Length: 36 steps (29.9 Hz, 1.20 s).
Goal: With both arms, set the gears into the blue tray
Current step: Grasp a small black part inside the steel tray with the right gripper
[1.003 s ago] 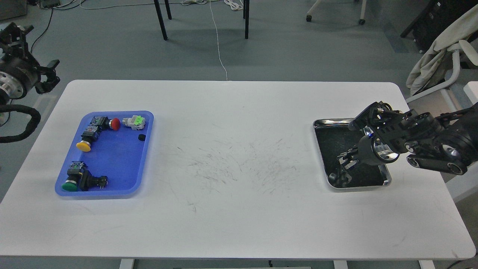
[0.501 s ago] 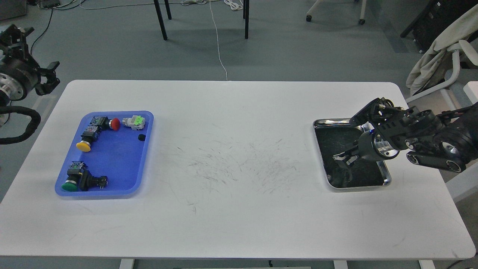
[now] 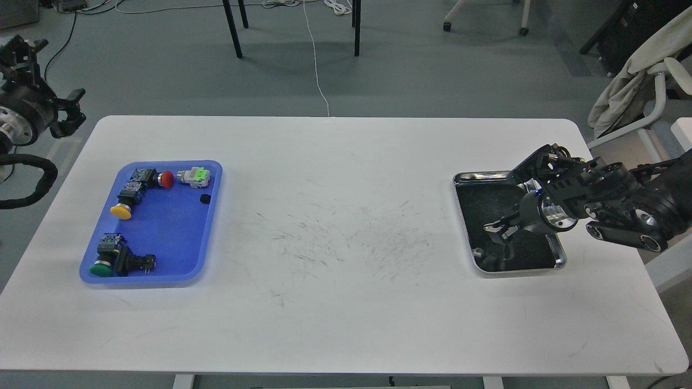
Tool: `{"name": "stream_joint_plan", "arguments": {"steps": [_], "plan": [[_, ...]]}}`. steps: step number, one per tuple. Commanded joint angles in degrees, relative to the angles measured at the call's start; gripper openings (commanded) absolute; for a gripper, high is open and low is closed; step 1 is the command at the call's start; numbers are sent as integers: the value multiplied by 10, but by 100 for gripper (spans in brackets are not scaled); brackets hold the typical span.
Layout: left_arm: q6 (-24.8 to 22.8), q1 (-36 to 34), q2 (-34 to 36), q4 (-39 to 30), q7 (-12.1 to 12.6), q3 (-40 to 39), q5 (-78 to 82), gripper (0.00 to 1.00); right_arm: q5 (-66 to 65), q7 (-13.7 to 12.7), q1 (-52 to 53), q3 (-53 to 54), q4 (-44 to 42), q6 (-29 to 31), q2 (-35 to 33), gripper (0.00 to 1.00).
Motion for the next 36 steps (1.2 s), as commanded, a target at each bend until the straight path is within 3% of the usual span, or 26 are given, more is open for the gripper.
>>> {"name": "stream_joint_plan", "arguments": {"steps": [1,29,36], "plan": [[0,0,1,0,0,1,0,94,5,0,5,5,0,0,17,54],[-1,4,5,0,2,2,2,94,2,1,-12,6,1,1,20,54],[-1,6,4,1,1,2,2,94,1,1,-16,5,2,1,20,45]]}}
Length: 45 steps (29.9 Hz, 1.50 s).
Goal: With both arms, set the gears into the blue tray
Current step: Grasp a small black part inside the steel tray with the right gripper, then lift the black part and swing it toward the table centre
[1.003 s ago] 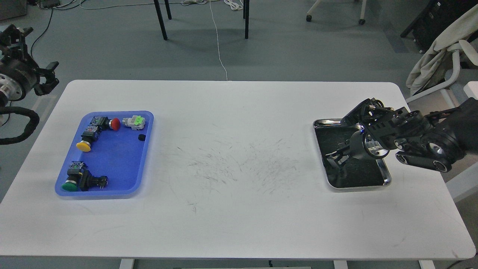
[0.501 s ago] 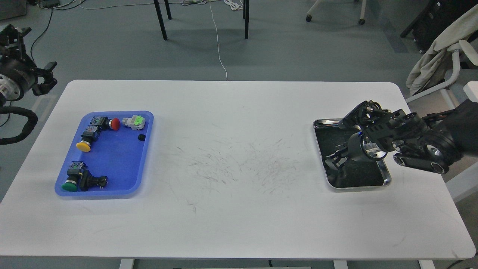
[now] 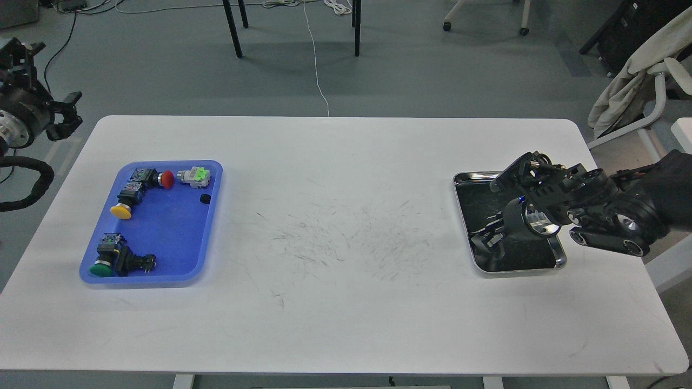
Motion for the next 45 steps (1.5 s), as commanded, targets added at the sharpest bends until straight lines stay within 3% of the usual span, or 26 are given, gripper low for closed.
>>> {"name": "stream_joint_plan", "arguments": {"steps": [1,20,33,40,45], "plan": [[0,1,-1,2,-1,0,0,94,-1,1,-1,-1,1,0,0,42],[-3,2,-1,9,1,0,1,94,-7,9,6,-5,0,3,-3,12],[-3,2,1,9,2,0,2,94,1,25,38,8,-47,3,-5,1],[-3,2,14,6,2,0,0,94,0,25,39,195,-143,-18,4,1],[-4,2,32,2,3,0,0,94,1,22,14,333,-185,-74,80,1]]}}
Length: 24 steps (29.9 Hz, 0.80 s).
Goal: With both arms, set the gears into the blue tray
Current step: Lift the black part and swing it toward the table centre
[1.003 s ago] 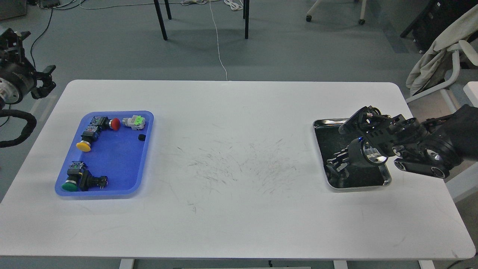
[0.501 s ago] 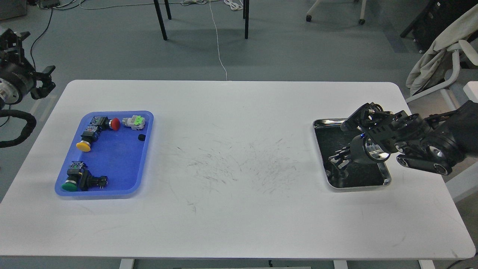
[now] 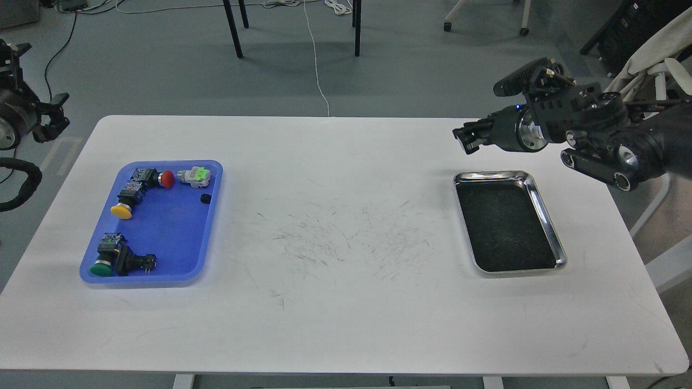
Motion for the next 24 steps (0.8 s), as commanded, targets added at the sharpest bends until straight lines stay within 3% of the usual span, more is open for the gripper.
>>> {"name": "stream_joint_plan", "arguments": {"steps": [1,9,16,24], "plan": [[-1,0,14,-3,1,0,0,94,0,-1,-20,96,-20,-52,51,1],[-17,0,40,-4,2,2,-1,94,1,3,-47,146,-12,-104,125,1],[-24,2,56,-5,2,4,-1,94,-1,15,-61,145,55,-123,177,1],[-31,2,65,-5,7,4,-1,94,-9,40,-70,98,108,-123,177,1]]}}
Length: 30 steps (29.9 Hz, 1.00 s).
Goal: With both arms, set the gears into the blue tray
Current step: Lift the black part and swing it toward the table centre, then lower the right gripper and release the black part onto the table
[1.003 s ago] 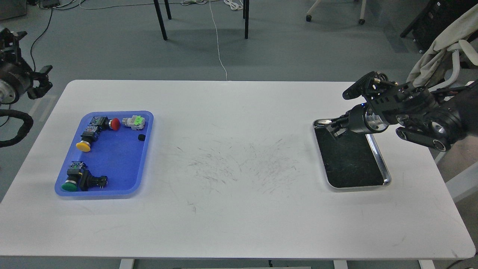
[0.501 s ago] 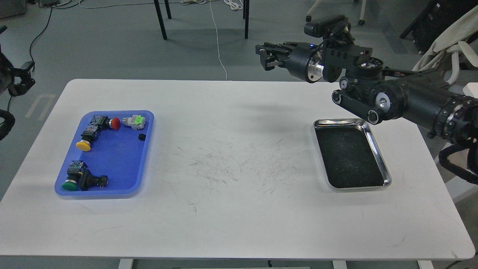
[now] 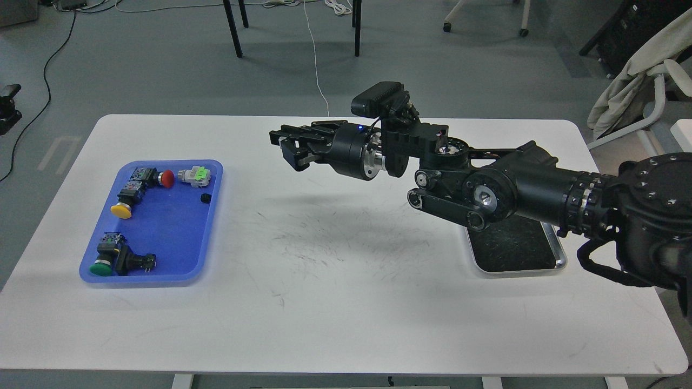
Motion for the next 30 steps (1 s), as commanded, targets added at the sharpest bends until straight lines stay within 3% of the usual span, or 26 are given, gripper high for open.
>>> {"name": "stream_joint_plan", "arguments": {"steps": [1,12,30], "plan": [[-2,0,2,0,1,0,0,94,-1,9,-5,-32,24,0,0,1],[-3,1,2,0,3,1,0,95,-85,30,-72,-70,33,0,0,1],[-3,1,7,-2,3,2,1,96,-147,30,-107,-130,6,-26,0,1]]}}
